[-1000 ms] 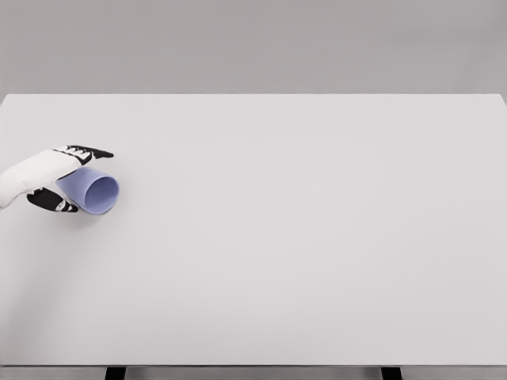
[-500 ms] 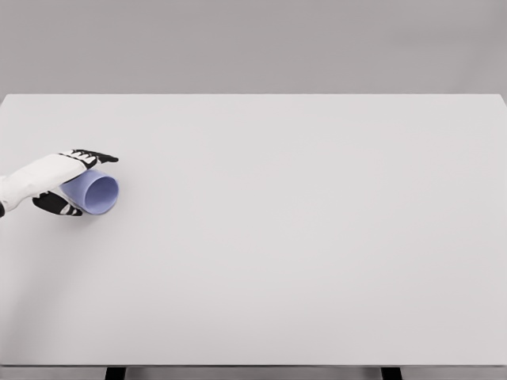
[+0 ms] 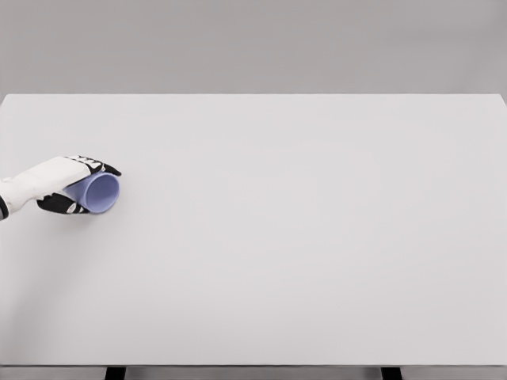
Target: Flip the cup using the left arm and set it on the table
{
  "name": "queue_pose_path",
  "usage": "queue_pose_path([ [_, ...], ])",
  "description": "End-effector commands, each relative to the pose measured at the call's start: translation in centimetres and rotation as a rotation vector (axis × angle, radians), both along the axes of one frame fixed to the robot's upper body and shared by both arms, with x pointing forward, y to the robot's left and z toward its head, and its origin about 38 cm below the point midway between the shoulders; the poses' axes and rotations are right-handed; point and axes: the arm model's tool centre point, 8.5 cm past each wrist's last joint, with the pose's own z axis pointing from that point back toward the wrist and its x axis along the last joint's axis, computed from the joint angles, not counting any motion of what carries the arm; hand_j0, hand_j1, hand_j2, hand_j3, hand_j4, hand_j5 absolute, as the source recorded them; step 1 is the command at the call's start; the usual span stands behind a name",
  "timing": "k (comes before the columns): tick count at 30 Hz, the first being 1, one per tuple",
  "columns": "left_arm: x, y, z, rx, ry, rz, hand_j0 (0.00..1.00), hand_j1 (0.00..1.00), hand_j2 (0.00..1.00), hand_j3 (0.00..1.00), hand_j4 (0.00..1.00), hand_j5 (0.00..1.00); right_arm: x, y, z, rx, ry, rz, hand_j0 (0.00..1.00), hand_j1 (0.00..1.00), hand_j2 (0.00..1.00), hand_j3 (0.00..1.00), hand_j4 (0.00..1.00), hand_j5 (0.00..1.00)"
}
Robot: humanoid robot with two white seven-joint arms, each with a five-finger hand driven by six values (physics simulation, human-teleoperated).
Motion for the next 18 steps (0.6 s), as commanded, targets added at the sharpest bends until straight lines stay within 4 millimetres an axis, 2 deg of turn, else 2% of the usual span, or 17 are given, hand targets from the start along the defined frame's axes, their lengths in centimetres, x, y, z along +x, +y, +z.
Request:
queue_pose_path([
  [1, 0.1, 0.1, 0.3, -0.016, -0.007, 0.008, 0.79, 0.79, 0.79, 0.79, 0.79, 0.79, 0.0, 0.0, 0.0, 0.000, 0.000, 0.000, 1.00, 1.00, 1.00, 1.00, 1.00, 1.00],
  [18, 0.2, -1.3, 3.0, -0.432, 0.022, 0.037, 0.80, 0.80, 0.80, 0.80, 0.80, 0.80, 0.0, 0.0, 0.0, 0.000, 0.000, 0.000, 1.00, 1.00, 1.00, 1.00, 1.00, 1.00],
])
